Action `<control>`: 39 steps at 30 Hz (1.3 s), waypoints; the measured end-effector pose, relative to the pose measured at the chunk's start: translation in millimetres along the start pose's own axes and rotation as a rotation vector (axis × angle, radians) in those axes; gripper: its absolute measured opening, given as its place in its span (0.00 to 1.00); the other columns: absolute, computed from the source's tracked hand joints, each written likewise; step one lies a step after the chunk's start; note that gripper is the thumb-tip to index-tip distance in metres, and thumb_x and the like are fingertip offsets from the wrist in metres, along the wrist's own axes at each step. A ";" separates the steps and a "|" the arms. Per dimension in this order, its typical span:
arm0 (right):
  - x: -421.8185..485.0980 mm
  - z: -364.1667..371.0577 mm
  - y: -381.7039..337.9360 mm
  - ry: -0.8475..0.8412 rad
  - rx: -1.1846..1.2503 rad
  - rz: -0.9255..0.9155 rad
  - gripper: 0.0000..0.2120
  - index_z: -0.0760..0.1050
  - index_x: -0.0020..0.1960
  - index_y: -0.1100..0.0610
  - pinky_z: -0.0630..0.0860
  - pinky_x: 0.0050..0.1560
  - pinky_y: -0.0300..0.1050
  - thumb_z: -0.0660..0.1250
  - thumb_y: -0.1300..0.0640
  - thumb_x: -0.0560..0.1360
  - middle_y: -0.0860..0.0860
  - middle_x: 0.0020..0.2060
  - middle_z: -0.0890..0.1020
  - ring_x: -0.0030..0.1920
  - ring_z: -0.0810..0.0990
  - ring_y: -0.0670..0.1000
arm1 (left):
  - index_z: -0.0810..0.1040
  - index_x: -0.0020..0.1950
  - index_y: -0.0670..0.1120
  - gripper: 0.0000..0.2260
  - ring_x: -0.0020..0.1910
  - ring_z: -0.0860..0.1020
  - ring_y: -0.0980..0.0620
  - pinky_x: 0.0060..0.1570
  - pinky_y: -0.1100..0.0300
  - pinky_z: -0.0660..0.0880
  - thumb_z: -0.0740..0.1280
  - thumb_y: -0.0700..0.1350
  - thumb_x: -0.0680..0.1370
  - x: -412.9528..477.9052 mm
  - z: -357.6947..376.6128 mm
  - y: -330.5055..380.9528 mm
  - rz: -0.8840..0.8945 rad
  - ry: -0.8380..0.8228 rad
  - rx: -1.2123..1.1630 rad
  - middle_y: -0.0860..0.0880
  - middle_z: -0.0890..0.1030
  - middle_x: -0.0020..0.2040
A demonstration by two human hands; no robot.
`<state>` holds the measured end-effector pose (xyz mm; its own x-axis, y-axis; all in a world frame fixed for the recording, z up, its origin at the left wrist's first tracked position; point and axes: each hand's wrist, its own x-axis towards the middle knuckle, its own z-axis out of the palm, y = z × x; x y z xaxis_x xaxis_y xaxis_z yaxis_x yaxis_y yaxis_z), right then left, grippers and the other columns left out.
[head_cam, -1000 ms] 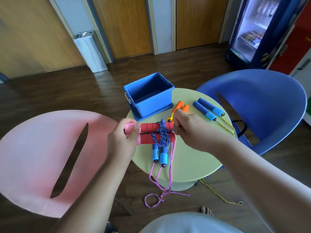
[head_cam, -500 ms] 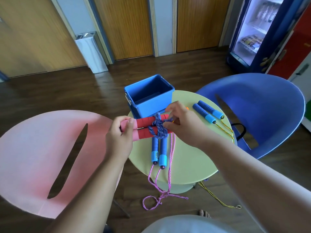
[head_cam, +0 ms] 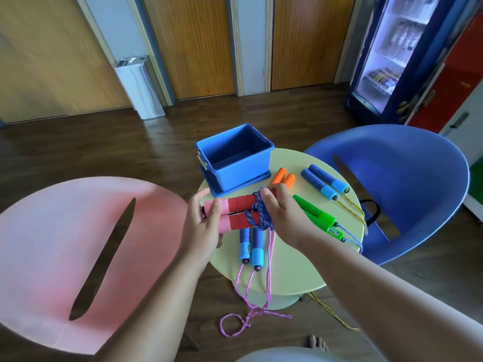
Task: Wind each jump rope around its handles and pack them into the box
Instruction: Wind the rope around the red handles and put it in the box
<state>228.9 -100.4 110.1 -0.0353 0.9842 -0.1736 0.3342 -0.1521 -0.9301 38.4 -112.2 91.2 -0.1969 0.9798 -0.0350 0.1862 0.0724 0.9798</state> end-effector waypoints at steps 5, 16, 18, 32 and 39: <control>2.9 4.8 -9.1 0.042 -0.149 -0.091 0.20 0.73 0.67 0.51 0.74 0.66 0.56 0.53 0.41 0.85 0.52 0.62 0.78 0.61 0.78 0.54 | 0.70 0.69 0.53 0.13 0.32 0.75 0.49 0.26 0.59 0.67 0.62 0.52 0.86 5.0 -1.1 -8.2 -0.178 -0.019 -0.245 0.48 0.78 0.50; 3.7 22.0 2.6 -0.007 0.195 0.045 0.20 0.66 0.69 0.40 0.80 0.59 0.54 0.50 0.35 0.82 0.50 0.69 0.75 0.66 0.78 0.53 | 0.75 0.57 0.49 0.08 0.32 0.78 0.55 0.26 0.60 0.72 0.68 0.52 0.83 35.4 -35.6 -13.3 0.057 -0.213 -0.049 0.46 0.79 0.46; 6.6 25.9 5.6 0.035 0.384 0.116 0.15 0.70 0.62 0.39 0.80 0.62 0.60 0.52 0.34 0.82 0.51 0.67 0.79 0.64 0.81 0.54 | 0.77 0.57 0.55 0.04 0.35 0.80 0.54 0.29 0.60 0.74 0.67 0.51 0.83 43.9 -34.1 -8.3 0.095 -0.266 -0.017 0.48 0.81 0.49; 118.2 -60.2 20.5 0.050 0.616 0.272 0.13 0.77 0.60 0.55 0.80 0.41 0.47 0.58 0.53 0.82 0.55 0.44 0.84 0.39 0.85 0.55 | 0.76 0.62 0.48 0.27 0.53 0.83 0.51 0.51 0.56 0.80 0.68 0.33 0.65 111.4 62.7 27.1 -0.190 -0.124 -0.541 0.43 0.80 0.62; 152.3 -82.8 20.9 0.094 0.576 0.043 0.15 0.78 0.62 0.50 0.83 0.45 0.57 0.55 0.60 0.85 0.44 0.45 0.86 0.42 0.85 0.48 | 0.71 0.74 0.55 0.26 0.47 0.86 0.46 0.38 0.50 0.83 0.67 0.47 0.76 125.4 106.9 34.3 -0.025 -0.006 -0.292 0.54 0.81 0.64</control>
<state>308.4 53.9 91.0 0.0598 0.9758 -0.2103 -0.2333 -0.1912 -0.9534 123.0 33.1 99.4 -0.1922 0.9795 -0.0599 -0.1037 0.0404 0.9938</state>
